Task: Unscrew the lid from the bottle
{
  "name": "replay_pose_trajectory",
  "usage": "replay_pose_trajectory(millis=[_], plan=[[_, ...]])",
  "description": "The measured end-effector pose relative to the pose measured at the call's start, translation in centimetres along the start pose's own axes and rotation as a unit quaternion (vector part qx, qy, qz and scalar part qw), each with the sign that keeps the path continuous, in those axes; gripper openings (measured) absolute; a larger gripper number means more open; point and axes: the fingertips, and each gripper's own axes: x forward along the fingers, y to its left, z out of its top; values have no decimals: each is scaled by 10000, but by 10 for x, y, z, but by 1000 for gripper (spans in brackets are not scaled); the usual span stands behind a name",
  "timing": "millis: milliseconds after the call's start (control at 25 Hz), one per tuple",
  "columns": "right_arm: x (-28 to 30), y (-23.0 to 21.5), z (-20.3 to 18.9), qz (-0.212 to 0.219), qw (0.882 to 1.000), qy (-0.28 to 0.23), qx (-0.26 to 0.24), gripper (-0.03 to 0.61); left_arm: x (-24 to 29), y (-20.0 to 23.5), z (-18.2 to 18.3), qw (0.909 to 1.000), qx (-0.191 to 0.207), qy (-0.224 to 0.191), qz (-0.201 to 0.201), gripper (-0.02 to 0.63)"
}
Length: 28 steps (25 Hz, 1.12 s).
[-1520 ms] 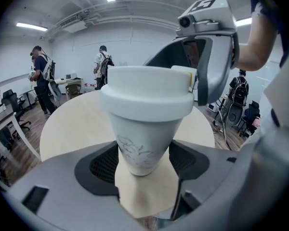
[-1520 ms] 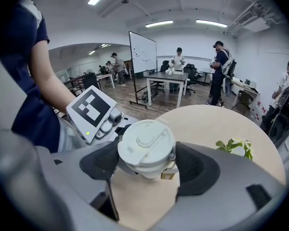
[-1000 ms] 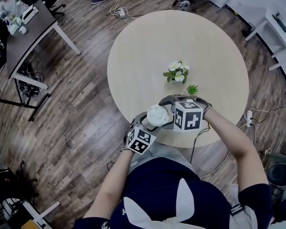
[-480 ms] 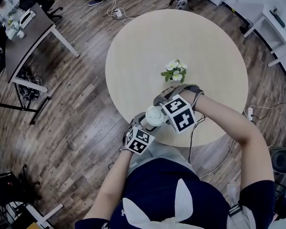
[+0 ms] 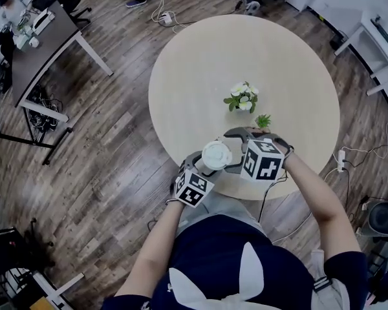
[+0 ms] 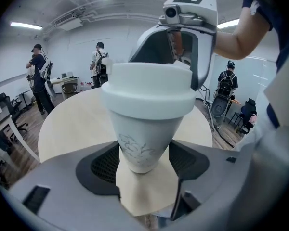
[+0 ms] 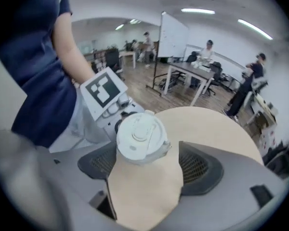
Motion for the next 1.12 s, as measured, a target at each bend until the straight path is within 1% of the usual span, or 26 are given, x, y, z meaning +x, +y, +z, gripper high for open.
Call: replay_pose_trajectory(millis=[40, 80, 160, 240, 320, 400, 480, 600, 720, 760, 840, 960, 1120], plan=[[-3, 1, 5, -61, 9984, -355, 444, 408, 0, 0, 0, 10000, 1, -1, 8, 330], [-4, 2, 10, -158, 9939, -687, 849, 413, -1, 1, -1, 10000, 1, 0, 16, 330], [-6, 4, 19, -460, 9800, -1199, 1518, 414, -2, 1, -2, 10000, -4, 8, 32, 330], [-4, 6, 23, -741, 9623, -1561, 2099, 419, -2, 0, -3, 10000, -12, 21, 37, 330], [-3, 5, 27, -966, 9415, -1879, 2627, 422, -1, 0, -2, 10000, -16, 25, 43, 330], [0, 3, 29, -1216, 9240, -2047, 2993, 420, -1, 1, -1, 10000, -20, 26, 52, 330], [3, 0, 30, -1513, 9132, -2063, 3171, 417, -1, 1, -2, 10000, -26, 23, 61, 330], [5, -7, 27, -1911, 9001, -1994, 3371, 406, -1, 1, -1, 10000, -42, 16, 75, 330], [8, -11, 21, -2134, 8906, -1887, 3547, 399, -1, 0, 0, 10000, -50, 12, 82, 330], [9, -11, 21, -2172, 8888, -1855, 3583, 408, -1, 0, 0, 10000, -52, 12, 80, 330], [13, -11, 20, -2227, 8865, -1812, 3629, 402, -1, 0, 0, 10000, -55, 15, 81, 330], [16, -11, 19, -2279, 8839, -1800, 3666, 410, -1, 0, -1, 9999, -50, 21, 85, 328], [16, -11, 20, -2223, 8859, -1807, 3649, 408, -2, 1, -1, 10000, -34, 6, 70, 328]])
